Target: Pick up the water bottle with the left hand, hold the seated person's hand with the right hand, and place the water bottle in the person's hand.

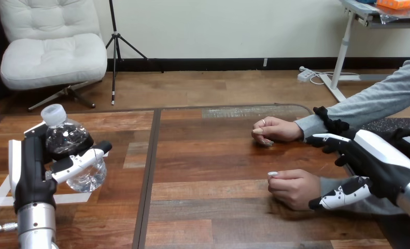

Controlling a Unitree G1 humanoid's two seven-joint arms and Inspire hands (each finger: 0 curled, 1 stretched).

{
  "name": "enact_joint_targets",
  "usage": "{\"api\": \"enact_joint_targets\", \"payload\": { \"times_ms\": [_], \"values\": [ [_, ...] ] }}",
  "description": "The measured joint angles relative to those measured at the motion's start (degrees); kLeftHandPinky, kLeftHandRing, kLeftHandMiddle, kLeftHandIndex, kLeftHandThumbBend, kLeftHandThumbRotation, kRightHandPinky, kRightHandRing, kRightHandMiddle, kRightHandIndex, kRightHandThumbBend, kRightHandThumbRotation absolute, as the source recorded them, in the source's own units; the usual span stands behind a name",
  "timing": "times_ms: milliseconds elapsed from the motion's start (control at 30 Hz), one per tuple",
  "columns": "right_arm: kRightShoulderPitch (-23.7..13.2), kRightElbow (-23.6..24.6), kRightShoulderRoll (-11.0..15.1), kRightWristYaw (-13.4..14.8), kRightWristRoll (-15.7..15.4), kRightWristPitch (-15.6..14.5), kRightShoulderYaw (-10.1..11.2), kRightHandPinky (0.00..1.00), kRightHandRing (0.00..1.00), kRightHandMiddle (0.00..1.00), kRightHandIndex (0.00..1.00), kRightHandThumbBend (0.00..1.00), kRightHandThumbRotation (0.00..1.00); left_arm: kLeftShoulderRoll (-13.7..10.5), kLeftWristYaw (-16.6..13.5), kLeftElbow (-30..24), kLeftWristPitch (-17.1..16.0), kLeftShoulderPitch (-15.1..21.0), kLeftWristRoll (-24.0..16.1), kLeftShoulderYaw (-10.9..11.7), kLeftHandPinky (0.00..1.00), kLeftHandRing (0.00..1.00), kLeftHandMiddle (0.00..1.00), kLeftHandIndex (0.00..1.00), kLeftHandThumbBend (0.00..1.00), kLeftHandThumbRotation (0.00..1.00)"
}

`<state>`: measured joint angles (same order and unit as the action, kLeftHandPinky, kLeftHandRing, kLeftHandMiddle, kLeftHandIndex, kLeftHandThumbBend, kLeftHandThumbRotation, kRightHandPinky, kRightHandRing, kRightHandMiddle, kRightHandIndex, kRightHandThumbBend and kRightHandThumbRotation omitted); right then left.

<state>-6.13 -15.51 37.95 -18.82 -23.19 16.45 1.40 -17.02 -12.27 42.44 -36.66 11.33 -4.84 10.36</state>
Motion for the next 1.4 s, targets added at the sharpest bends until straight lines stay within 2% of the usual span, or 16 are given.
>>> {"api": "enact_joint_targets", "payload": {
  "times_ms": [400,767,833,867,1400],
  "values": [
    [-3.2,-2.6,1.5,-1.3,-2.5,0.7,-2.6,0.76,0.85,0.87,0.85,1.00,0.18,0.0,0.3,0.0,0.0,0.0,0.1,0.0,0.26,0.31,0.36,0.38,0.73,0.00],
    [-5.1,-5.4,2.8,-1.3,-4.5,3.1,-5.5,0.74,0.83,0.85,0.82,1.00,0.20,0.0,0.5,-0.5,0.0,-0.2,0.1,0.0,0.26,0.31,0.36,0.38,0.74,0.00],
    [-5.6,-6.3,2.9,-1.4,-4.8,3.6,-5.9,0.74,0.83,0.85,0.82,1.00,0.20,0.0,0.5,-0.7,0.0,-0.3,0.2,0.0,0.26,0.31,0.36,0.38,0.74,0.00],
    [-6.6,-8.4,2.9,-1.4,-5.2,3.8,-7.0,0.74,0.83,0.85,0.82,1.00,0.20,0.0,0.7,-1.6,0.0,-0.5,0.2,0.1,0.27,0.31,0.36,0.38,0.74,0.00],
    [-9.0,-12.0,3.1,-2.5,-6.7,4.0,-8.7,0.76,0.83,0.85,0.82,1.00,0.18,0.1,0.9,-2.5,0.0,-1.1,0.3,0.2,0.27,0.31,0.36,0.37,0.73,0.00]
  ]
}}
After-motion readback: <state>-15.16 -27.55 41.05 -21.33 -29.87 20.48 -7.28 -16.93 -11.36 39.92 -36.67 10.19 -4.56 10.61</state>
